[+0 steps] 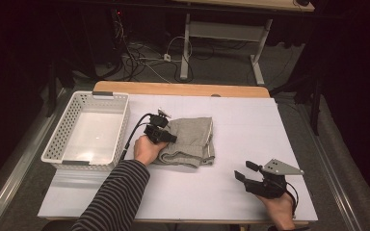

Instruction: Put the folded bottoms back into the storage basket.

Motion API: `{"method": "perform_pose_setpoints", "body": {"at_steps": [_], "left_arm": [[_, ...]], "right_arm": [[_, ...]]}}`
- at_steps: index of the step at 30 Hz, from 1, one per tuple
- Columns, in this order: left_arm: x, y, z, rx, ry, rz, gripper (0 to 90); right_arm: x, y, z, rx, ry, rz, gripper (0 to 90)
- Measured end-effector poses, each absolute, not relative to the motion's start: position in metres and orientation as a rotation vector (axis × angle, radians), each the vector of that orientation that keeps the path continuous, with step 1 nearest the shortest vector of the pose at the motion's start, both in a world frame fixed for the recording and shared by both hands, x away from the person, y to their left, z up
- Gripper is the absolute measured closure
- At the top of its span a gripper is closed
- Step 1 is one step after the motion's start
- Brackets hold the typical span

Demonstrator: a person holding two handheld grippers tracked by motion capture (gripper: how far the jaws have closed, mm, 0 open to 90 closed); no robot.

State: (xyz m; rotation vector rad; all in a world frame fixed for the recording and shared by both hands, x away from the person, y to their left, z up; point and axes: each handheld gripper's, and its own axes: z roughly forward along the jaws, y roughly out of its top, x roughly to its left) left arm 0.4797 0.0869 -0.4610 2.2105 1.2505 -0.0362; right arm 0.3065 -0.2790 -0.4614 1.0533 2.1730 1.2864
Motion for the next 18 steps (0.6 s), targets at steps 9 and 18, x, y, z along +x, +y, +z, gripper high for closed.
{"method": "perform_pose_setpoints", "body": {"at_steps": [9, 18], "left_arm": [[0.478, 0.090, -0.453, 2.191, 1.233, -0.049, 68.3], [0.477, 0.090, -0.441, 2.192, 1.197, -0.038, 68.9]], "right_arm": [[0.306, -0.282, -0.461, 1.063, 2.163, 1.303, 40.0], [0.307, -0.286, -0.461, 1.083, 2.150, 1.314, 39.9]]}}
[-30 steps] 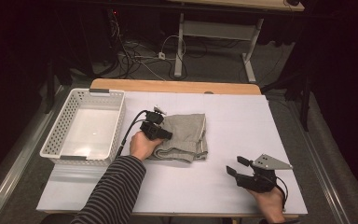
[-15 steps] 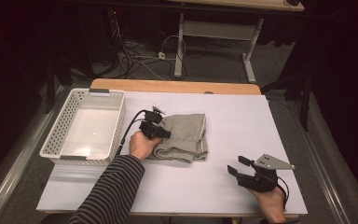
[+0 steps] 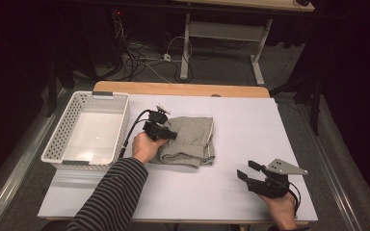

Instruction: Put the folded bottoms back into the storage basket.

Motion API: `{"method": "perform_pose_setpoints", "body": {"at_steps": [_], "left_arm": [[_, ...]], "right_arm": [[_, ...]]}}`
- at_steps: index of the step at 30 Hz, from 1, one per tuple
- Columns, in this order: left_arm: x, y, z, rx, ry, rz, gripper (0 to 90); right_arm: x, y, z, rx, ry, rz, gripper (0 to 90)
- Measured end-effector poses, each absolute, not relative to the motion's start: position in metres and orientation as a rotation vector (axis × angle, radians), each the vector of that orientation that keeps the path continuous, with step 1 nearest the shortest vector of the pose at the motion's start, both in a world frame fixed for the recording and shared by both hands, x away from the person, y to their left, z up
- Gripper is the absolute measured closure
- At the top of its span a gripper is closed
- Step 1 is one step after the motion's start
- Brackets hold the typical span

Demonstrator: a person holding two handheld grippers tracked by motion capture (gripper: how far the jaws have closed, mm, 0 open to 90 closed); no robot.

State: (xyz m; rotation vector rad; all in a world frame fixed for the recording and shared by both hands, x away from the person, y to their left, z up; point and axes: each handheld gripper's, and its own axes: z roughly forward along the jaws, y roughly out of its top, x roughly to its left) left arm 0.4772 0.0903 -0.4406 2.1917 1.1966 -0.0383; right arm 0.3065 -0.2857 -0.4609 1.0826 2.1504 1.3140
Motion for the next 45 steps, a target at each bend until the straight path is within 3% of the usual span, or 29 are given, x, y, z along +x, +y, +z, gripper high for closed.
{"method": "perform_pose_setpoints", "body": {"at_steps": [18, 45], "left_arm": [[0.464, 0.090, -0.403, 2.196, 1.098, 0.024, 69.8], [0.453, 0.105, -0.376, 2.204, 1.069, 0.072, 70.5]], "right_arm": [[0.306, -0.287, -0.461, 1.089, 2.146, 1.320, 39.9], [0.307, -0.286, -0.461, 1.087, 2.147, 1.316, 39.9]]}}
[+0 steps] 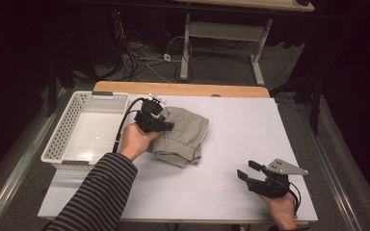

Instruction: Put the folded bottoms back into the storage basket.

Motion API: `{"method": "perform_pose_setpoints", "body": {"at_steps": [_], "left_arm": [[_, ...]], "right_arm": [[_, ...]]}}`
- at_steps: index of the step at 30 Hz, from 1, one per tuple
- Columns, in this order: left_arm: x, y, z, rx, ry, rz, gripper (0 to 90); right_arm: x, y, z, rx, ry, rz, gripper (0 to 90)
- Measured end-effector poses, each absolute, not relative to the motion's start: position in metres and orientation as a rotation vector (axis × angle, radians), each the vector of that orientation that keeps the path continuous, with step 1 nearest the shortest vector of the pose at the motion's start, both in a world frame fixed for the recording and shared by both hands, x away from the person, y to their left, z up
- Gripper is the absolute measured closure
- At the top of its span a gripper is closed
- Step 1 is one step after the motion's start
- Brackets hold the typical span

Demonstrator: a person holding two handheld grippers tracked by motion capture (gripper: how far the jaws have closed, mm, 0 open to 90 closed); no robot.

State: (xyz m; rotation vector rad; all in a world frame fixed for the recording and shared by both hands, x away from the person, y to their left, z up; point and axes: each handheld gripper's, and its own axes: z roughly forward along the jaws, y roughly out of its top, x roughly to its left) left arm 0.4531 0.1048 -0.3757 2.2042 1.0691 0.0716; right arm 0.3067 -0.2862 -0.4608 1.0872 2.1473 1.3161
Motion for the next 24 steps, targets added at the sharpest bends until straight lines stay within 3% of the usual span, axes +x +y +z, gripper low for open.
{"method": "perform_pose_setpoints", "body": {"at_steps": [24], "left_arm": [[0.446, 0.123, -0.361, 2.174, 1.082, 0.089, 70.5]], "right_arm": [[0.307, -0.287, -0.461, 1.089, 2.149, 1.316, 39.9]]}}
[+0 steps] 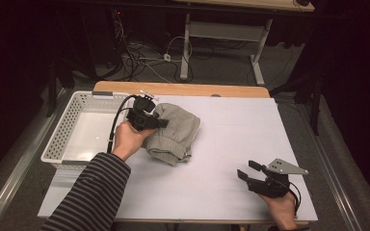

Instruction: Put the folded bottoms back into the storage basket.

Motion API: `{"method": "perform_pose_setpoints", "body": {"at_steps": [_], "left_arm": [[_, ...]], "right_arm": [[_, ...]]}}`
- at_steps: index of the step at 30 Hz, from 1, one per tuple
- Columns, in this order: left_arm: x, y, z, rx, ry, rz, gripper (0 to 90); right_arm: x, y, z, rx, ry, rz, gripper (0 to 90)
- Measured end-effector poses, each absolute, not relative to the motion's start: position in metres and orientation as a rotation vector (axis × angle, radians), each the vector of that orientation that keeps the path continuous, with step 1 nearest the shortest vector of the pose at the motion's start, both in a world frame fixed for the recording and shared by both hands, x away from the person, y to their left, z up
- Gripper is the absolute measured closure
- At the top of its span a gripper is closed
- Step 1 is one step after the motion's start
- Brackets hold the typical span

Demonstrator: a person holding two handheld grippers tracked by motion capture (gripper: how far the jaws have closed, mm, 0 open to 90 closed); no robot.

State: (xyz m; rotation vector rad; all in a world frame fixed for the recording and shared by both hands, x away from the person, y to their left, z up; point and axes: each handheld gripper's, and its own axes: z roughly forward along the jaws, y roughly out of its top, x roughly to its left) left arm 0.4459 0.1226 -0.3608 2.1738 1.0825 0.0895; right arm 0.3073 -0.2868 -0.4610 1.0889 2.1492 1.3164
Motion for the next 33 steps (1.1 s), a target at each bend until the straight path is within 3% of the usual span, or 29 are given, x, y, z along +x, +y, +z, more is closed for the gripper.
{"method": "perform_pose_setpoints", "body": {"at_steps": [33], "left_arm": [[0.420, 0.189, -0.318, 2.050, 1.169, 0.191, 70.5]], "right_arm": [[0.321, -0.277, -0.461, 1.051, 2.189, 1.344, 39.8]]}}
